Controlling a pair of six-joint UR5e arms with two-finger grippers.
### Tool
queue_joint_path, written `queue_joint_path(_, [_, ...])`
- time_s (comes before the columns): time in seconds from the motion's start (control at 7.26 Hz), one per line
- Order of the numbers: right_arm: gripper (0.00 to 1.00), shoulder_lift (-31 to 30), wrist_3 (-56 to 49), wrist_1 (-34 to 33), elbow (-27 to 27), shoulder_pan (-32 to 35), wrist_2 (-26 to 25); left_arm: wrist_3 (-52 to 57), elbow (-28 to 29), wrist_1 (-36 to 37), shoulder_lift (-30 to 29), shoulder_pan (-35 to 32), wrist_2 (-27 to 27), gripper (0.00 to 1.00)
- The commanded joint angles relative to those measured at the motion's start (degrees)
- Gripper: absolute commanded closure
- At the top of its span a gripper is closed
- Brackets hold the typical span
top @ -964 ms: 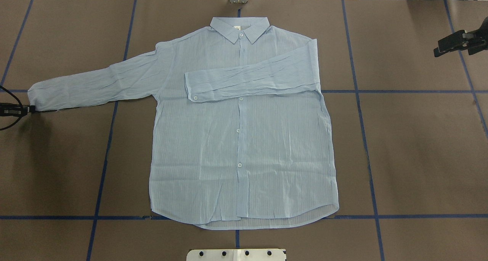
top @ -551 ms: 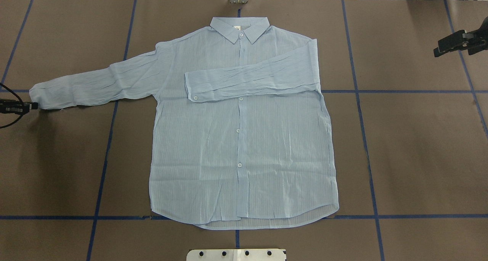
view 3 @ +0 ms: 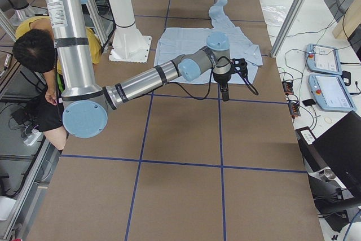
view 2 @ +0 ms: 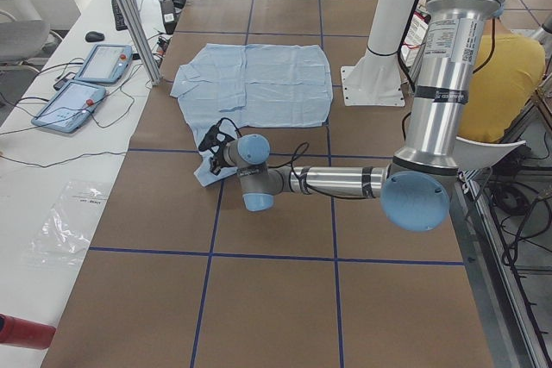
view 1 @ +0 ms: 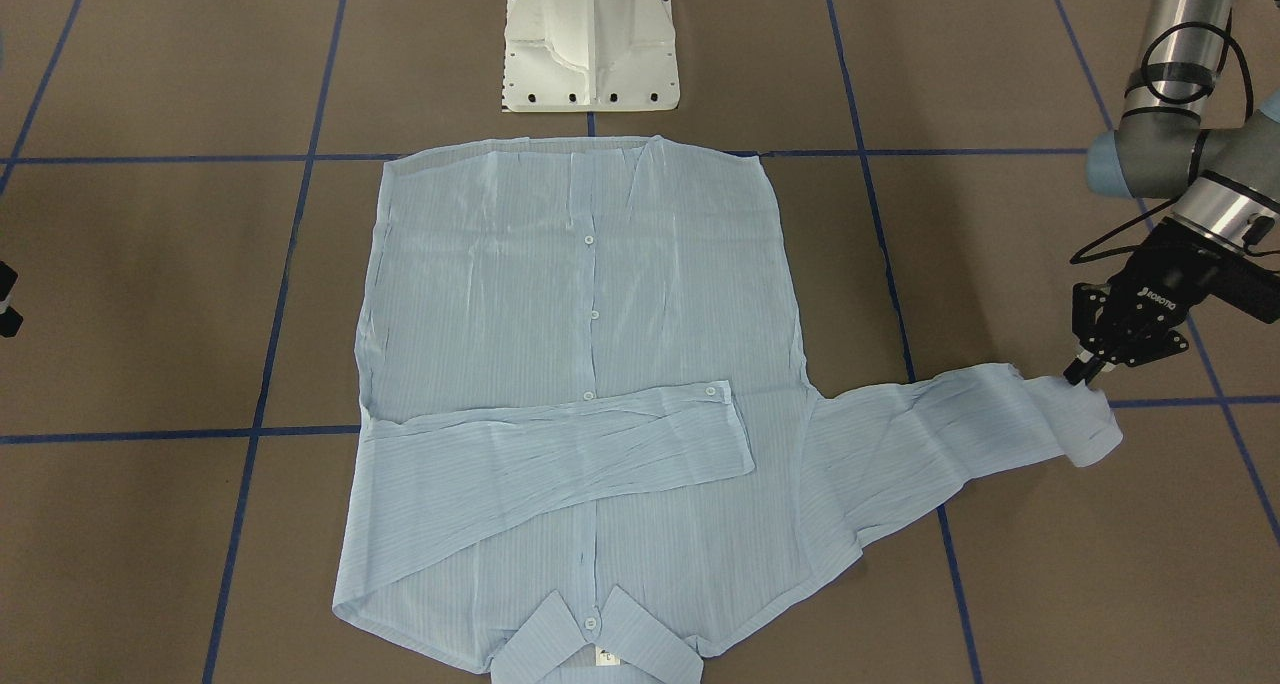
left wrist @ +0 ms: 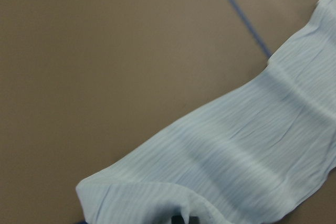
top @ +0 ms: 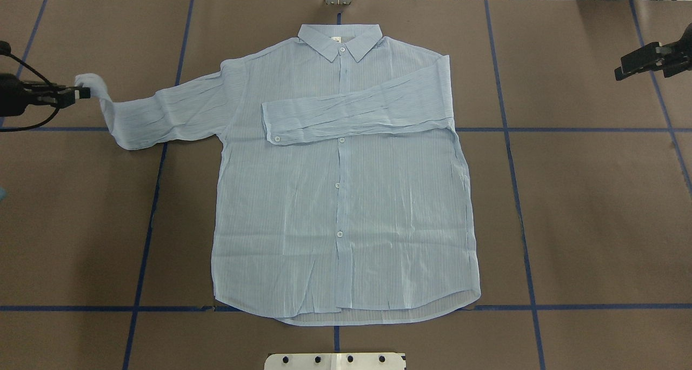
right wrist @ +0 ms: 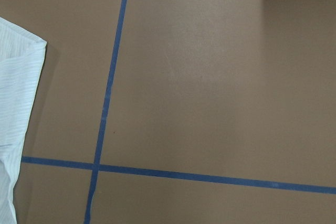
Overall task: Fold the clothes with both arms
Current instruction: 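Lift the cuff with the left gripper and fold it across the shirt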
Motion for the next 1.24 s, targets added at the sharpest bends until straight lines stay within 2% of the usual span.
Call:
queue_joint_path(0.0, [0.0, -0.2, 0.0, 0.0, 0.3, 0.0, 0.0, -13.8, -0.5, 7.0, -12.5, 1.2, -0.9, 1.0])
queue_joint_path(0.14, [0.0, -0.2, 0.0, 0.0, 0.3, 0.0, 0.0, -18.3, -0.5, 7.9, -16.4, 5.9, -0.5, 1.0])
queue_joint_path(0.41, [0.0, 0.0, 0.2, 0.0, 0.2, -0.1, 0.0, -19.6, -0.5, 12.3, -23.8, 12.1, 2.3, 1.0])
queue_joint_path(0.69, [0.0, 0.0, 0.3, 0.0, 0.2, -0.1, 0.0, -20.2, -0.3, 16.2, -29.8, 19.6, 12.1, 1.0])
queue_joint_path(0.83, [0.0, 0.3, 0.6, 0.0, 0.3, -0.1, 0.0, -20.5, -0.3, 20.0, -32.8, 21.1, 12.5, 1.0])
queue_joint_path(0.96, [0.0, 0.2, 0.6, 0.0, 0.5, -0.1, 0.0, -20.2, 0.2, 20.2, -33.1, 22.6, 14.1, 1.0])
queue_joint_path(1.1, [0.0, 0.2, 0.8, 0.0, 0.4, -0.1, 0.0, -20.0, 0.4, 20.2, -33.5, 25.8, 17.8, 1.0])
